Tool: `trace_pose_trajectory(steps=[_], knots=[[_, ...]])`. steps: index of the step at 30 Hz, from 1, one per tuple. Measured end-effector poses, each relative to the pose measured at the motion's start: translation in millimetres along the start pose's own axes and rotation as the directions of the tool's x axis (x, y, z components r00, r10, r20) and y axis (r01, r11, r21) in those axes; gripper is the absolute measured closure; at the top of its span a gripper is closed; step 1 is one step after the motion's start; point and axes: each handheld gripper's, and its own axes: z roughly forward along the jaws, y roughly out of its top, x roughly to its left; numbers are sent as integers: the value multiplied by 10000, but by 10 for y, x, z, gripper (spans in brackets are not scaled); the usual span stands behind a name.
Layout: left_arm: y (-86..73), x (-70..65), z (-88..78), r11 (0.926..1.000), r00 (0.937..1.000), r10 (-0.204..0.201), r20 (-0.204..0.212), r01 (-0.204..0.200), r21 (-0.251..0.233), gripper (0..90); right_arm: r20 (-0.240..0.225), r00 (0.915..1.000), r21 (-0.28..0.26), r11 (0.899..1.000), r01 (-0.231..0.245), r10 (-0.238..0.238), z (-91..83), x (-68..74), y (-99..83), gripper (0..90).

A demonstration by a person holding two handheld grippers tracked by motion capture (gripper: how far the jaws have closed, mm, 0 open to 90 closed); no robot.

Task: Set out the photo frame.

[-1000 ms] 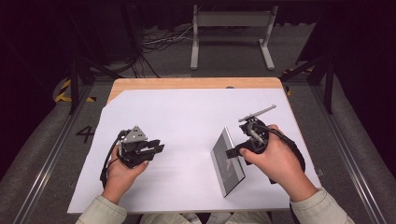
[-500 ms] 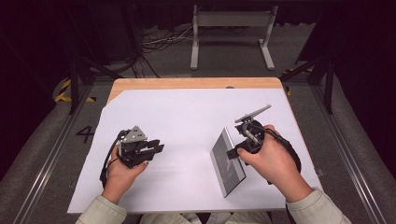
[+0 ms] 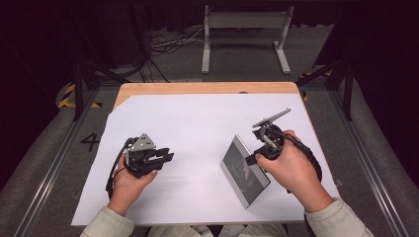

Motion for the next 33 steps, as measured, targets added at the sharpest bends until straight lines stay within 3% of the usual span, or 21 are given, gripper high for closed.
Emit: trace_pose_trajectory(steps=[12,16,17,26,27,30,33], knots=[[-8,7,-18,10000,10000,-58,-33,58,-61,712,52,9963,-40,9963,853,-853,-169,22,107,842],[-20,10,-33,10000,9999,-70,-80,70,-68,712,30,9860,-13,9860,1665,-1665,-216,29,162,842],[-20,10,-33,10000,9999,-70,-80,70,-68,712,30,9860,-13,9860,1665,-1665,-216,29,162,842],[-73,29,-88,9998,9995,-207,-224,205,-67,712,-396,9444,136,9449,3271,-3263,-252,39,293,843],[-80,34,-96,9998,9994,-178,-305,176,-60,712,-438,9350,159,9355,3530,-3520,-257,42,309,843],[-103,34,-112,9996,9992,-266,-310,265,-56,712,-568,9172,246,9179,3961,-3943,-266,53,348,842],[-123,39,-138,9996,9990,-264,-374,262,-55,712,-877,8890,289,8909,4532,-4494,-263,57,409,842]])
